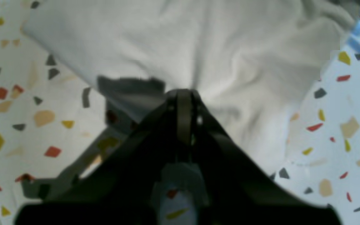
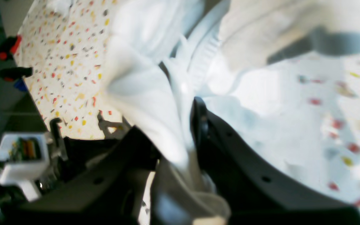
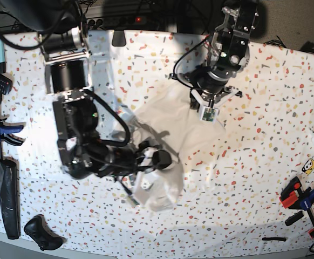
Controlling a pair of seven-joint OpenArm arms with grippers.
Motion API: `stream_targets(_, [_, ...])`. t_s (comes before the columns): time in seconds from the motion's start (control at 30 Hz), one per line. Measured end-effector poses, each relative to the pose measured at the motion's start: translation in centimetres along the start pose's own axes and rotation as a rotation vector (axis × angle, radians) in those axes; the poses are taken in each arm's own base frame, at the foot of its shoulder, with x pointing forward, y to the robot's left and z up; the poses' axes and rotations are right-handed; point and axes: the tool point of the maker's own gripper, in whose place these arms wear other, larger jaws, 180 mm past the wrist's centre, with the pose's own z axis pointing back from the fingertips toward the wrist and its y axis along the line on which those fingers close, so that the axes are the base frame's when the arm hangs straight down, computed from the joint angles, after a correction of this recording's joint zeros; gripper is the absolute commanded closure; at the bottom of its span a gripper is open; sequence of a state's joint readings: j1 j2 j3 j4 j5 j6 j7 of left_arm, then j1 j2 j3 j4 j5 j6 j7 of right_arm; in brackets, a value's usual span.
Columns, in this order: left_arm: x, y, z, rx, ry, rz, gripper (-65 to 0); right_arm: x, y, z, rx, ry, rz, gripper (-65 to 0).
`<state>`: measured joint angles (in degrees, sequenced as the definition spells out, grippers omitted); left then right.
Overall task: Fold the T-shirt properly
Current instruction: 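Grasp the strip's other end with the right gripper and lift it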
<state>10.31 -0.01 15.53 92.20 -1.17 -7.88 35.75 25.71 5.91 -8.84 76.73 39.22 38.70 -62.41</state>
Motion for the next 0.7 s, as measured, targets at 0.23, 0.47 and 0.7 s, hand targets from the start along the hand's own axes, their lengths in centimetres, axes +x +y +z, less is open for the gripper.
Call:
stream_targets(0.23, [0.0, 0.0, 0.0, -0.001, 0.001, 0.0, 0.0, 0.4, 2.5, -2.7, -0.01, 0.043, 0.077, 0.0])
stream_targets(0.47, [0.0, 0.0, 0.0, -0.001, 0.001, 0.0, 0.0, 0.7, 4.0, -3.6, 0.017, 0.057, 0.08, -20.8])
stream_targets(0.7, [-0.2, 0.9, 0.1, 0.054, 0.04, 0.043, 0.0, 0.5, 5.1, -3.9, 0.051, 0.08, 0.079, -20.8])
